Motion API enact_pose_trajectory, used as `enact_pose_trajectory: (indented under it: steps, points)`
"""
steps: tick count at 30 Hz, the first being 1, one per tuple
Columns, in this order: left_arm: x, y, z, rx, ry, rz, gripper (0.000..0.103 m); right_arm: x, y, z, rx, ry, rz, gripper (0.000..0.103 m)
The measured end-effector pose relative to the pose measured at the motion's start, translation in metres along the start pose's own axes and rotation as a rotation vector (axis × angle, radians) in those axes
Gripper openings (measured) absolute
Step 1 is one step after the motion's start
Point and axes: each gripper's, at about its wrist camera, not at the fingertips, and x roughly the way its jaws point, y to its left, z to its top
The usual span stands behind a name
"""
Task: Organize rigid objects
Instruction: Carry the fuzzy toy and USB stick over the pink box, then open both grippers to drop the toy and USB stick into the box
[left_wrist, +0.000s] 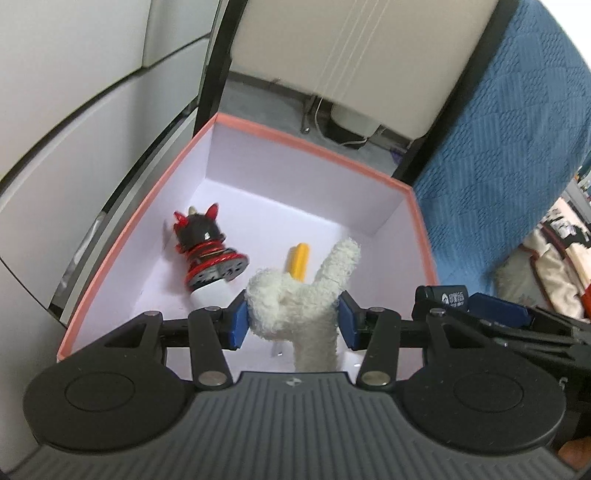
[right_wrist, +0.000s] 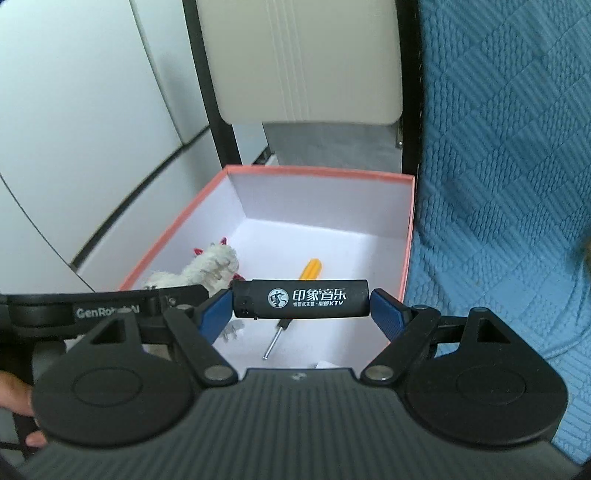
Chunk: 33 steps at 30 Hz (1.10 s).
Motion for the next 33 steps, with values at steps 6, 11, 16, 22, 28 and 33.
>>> enact_pose_trajectory:
  steps: [6, 11, 16, 22, 28, 33]
  points:
    - [0.024, 0.016, -0.004, 0.010, 0.043, 0.015, 0.054, 0.033, 0.003, -0.007, -0.012, 0.071, -0.010, 0.084]
    - [0.041, 0.028, -0.006, -0.002, 0.071, 0.025, 0.054, 0.050, 0.005, -0.013, -0.057, 0.103, -0.013, 0.084]
    - [0.048, 0.029, -0.009, -0.008, 0.082, 0.025, 0.055, 0.057, -0.003, -0.017, -0.035, 0.136, -0.016, 0.084]
    - [0.038, 0.021, -0.007, -0.005, 0.066, 0.042, 0.063, 0.051, -0.004, -0.013, -0.030, 0.117, 0.013, 0.087]
    - [0.010, 0.007, 0.002, 0.018, 0.004, 0.042, 0.063, 0.030, -0.003, -0.006, -0.033, 0.073, 0.026, 0.088]
    - [-0.023, -0.011, 0.008, 0.030, -0.063, 0.039, 0.063, -0.001, -0.001, 0.001, -0.048, 0.004, 0.040, 0.097]
